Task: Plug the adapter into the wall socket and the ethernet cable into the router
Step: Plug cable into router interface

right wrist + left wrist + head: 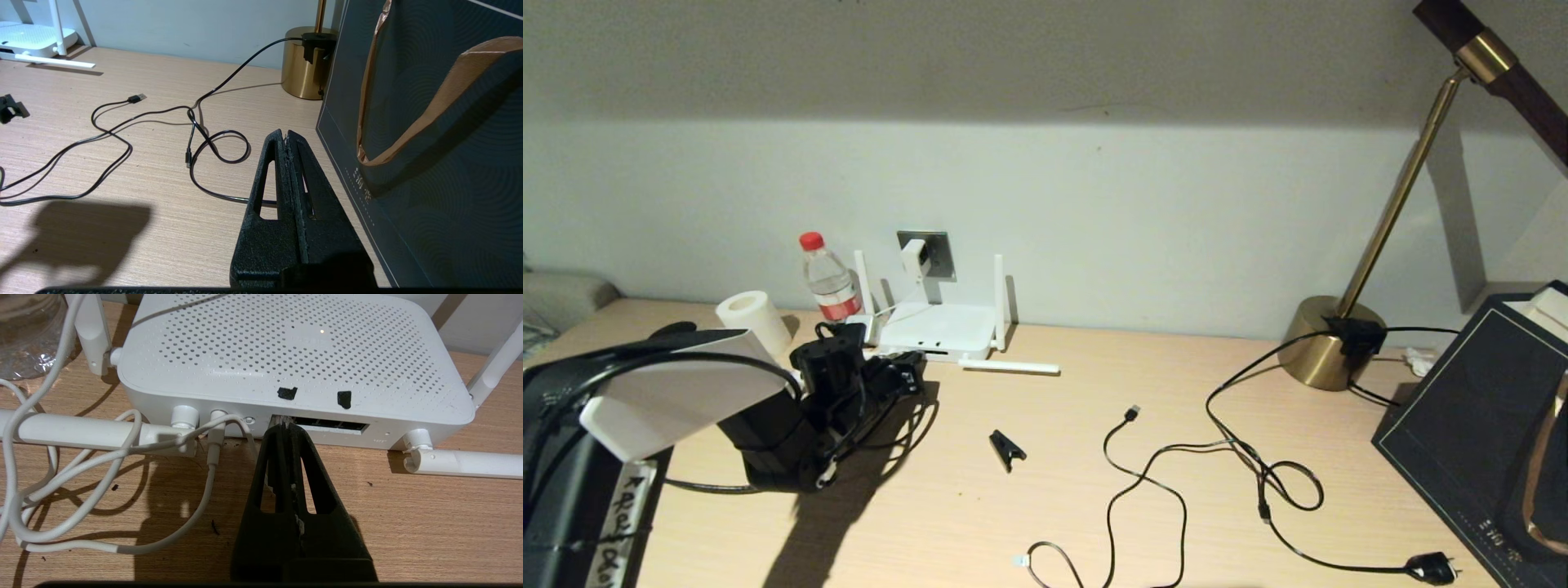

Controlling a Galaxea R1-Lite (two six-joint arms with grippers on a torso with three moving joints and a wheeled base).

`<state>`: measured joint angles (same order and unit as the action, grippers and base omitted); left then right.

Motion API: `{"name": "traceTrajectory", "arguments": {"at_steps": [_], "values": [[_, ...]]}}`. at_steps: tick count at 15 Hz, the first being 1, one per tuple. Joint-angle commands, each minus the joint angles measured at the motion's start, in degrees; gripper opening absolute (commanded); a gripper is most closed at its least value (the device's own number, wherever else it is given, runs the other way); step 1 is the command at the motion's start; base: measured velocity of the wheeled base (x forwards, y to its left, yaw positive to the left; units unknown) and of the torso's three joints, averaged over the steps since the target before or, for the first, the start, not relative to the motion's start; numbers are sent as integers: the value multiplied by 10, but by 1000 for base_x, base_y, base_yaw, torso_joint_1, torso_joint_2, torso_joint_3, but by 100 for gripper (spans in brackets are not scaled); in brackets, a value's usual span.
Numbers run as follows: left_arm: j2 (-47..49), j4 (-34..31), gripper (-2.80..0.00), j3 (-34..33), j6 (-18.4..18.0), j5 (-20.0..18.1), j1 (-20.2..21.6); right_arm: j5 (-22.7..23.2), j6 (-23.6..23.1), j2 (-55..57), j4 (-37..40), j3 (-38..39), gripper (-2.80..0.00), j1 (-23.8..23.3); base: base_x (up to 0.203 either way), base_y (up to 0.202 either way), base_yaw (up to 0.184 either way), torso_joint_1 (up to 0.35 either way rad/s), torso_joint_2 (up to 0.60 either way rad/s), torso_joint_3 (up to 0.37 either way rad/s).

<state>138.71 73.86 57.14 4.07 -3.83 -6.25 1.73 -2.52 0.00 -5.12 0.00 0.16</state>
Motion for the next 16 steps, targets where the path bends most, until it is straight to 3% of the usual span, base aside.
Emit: {"name": "traceTrajectory", "arguments": {"at_steps": [1, 16], "values": [[-9, 3, -280, -2, 1, 0, 0, 0, 0, 1, -1, 20, -280, 0, 0, 0, 0, 0, 0, 0], [-11, -4, -280, 0, 1, -1, 3, 0, 0, 1, -1, 20, -280, 0, 0, 0, 0, 0, 0, 0]]}}
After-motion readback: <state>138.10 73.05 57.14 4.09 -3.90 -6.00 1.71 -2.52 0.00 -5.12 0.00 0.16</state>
